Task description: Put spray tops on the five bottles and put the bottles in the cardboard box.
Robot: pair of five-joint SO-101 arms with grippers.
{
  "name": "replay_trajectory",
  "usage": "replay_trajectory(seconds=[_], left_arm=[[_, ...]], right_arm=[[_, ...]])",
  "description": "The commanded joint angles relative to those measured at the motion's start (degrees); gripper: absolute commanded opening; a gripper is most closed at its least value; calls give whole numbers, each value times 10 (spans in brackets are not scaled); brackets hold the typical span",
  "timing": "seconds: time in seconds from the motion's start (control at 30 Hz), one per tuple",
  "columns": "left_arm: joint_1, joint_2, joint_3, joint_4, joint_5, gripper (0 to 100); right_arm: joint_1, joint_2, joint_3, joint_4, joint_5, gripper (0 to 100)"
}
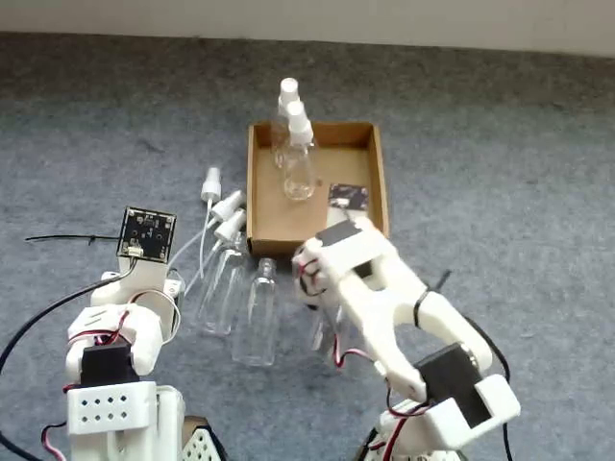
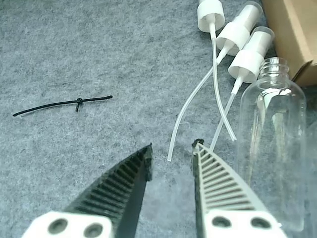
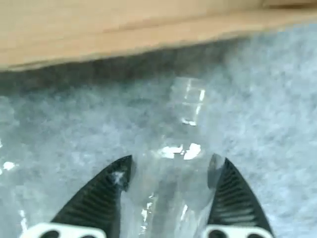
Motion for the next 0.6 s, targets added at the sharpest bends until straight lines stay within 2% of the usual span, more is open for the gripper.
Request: replay_trajectory(seconds=[0.0, 0.17, 0.23, 0.3, 0.37, 0.43, 0.57], left_arm=[[-3, -6, -3, -11, -3, 133], [-3, -6, -3, -10, -3, 133], [-7, -3, -8, -7, -4, 133], [-15, 0, -26, -7, -26, 133], [-28, 15, -57, -6, -40, 133], [-44, 60, -105, 0, -42, 133], [-51, 247, -290, 57, -42, 136]], right_arm=[[119, -50, -1, 31, 177, 19], [315, -83, 0, 53, 447, 25], [399, -83, -6, 44, 531, 20], [478, -83, -7, 18, 555, 19], [527, -82, -26, -36, 584, 19], [546, -73, -49, -61, 616, 19], [545, 21, -107, -13, 668, 19]])
